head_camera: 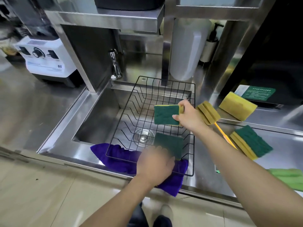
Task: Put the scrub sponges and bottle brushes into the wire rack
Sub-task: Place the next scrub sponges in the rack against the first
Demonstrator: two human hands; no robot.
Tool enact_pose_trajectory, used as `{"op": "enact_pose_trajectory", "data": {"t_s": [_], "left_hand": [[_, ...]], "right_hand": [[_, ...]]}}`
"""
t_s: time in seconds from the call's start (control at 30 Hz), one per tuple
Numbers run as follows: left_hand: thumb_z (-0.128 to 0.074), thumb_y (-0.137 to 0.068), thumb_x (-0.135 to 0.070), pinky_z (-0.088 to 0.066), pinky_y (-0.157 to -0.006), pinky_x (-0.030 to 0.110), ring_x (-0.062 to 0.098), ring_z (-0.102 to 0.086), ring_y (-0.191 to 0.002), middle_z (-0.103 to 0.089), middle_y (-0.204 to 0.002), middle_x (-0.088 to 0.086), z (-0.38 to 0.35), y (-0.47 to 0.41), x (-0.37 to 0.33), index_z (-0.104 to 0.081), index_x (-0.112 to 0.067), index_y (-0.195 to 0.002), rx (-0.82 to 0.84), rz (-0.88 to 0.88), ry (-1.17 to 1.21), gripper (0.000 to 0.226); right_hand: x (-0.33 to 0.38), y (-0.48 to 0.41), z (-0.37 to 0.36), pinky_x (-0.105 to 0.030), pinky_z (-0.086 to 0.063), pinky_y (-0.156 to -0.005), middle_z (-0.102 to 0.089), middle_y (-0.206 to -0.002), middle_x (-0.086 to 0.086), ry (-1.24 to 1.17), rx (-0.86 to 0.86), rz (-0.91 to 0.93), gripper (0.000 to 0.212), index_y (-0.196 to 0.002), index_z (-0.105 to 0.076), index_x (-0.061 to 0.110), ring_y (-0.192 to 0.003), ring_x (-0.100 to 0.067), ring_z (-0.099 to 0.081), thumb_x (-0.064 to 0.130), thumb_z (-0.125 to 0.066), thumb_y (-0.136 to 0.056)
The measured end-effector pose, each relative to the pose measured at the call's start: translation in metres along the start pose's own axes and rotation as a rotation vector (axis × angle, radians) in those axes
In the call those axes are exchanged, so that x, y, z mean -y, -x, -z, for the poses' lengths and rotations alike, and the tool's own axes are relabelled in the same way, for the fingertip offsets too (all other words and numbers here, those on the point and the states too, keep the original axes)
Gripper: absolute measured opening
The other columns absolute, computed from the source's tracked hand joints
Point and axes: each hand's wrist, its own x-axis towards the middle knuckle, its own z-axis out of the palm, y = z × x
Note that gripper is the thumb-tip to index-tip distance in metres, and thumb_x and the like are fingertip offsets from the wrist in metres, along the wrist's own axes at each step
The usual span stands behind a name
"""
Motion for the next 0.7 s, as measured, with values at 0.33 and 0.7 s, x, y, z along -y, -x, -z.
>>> {"op": "enact_pose_trajectory", "data": {"t_s": [0.33,0.7], "left_hand": [[-0.021,-0.082,-0.050,-0.041,-0.071,0.038,0.025,-0.053,-0.081,-0.060,-0.081,0.004,-0.010,0.000,0.002,-0.058,-0.013,-0.078,-0.154,-0.069,0.085,0.053],[-0.040,-0.078,-0.045,-0.044,-0.053,0.029,0.018,-0.053,-0.059,-0.055,-0.060,-0.003,-0.016,-0.001,0.004,-0.054,-0.017,-0.060,-0.268,-0.070,0.091,0.036]], "right_hand": [[-0.007,0.000,-0.019,-0.042,-0.030,-0.095,-0.055,-0.115,-0.017,0.704,0.181,0.046,0.035,-0.116,-0.041,0.009,-0.112,-0.034,-0.045,0.012,-0.044,-0.081],[-0.016,-0.004,-0.021,-0.041,-0.027,-0.100,-0.045,-0.137,-0.008,0.796,0.222,0.135,0.074,-0.144,-0.026,0.035,-0.126,-0.028,-0.039,0.057,-0.055,-0.080]]}}
